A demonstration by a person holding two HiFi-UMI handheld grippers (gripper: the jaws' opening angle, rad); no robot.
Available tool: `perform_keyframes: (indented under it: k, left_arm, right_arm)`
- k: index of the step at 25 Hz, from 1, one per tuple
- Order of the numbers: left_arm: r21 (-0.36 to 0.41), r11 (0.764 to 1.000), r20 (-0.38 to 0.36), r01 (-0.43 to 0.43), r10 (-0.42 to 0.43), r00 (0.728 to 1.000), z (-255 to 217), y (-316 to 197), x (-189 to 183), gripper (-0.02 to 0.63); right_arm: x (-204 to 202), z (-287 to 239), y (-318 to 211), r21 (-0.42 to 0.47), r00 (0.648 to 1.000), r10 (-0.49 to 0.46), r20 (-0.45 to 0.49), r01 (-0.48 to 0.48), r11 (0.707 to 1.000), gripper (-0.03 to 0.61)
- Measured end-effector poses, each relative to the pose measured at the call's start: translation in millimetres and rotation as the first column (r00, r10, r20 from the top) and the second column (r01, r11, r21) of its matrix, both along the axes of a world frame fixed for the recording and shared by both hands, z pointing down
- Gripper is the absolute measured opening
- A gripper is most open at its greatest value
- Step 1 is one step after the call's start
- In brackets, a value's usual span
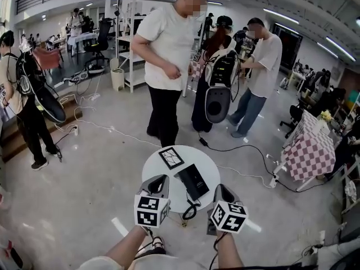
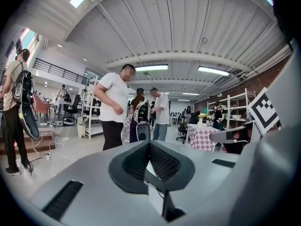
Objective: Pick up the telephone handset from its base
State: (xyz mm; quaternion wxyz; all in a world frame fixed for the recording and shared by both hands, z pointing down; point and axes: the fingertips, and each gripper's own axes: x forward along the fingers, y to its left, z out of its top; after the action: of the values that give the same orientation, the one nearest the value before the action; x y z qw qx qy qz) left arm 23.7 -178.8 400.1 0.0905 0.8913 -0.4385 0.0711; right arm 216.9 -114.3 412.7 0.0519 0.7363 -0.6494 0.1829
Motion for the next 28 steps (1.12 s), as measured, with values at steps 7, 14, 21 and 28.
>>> perform_keyframes:
  k: [7,14,21,28]
  left_arm:
    - [-0.006,1.000,0.003,-0.023,0.023,1.000,2.6,-51.4,9.8,0.017]
    - [-0.014,0.999,0.004,-0.051,0.051,0.999,3.8,-100.0,12.8,0.017]
    - [-0.019,0.997,-0.017,-0.075,0.075,0.997,7.6,-131.6,26.1,0.017]
    - [-0.059,0.995,-0.038,-0.084,0.082,0.996,16.6,-158.8,43.9,0.017]
  right_arm:
    - [6.4,3.7,-49.2,-0.010,1.000,0.009,0.005,-0.009,1.000,0.025]
    - [6.2,1.9,-92.8,-0.013,1.000,0.023,-0.005,-0.023,1.000,0.025]
    - [21.4,10.1,-115.5,-0.043,0.999,0.050,-0.010,-0.050,0.998,0.025]
    - [33.9,14.1,-139.6,-0.063,0.998,0.057,-0.010,-0.058,0.996,0.025]
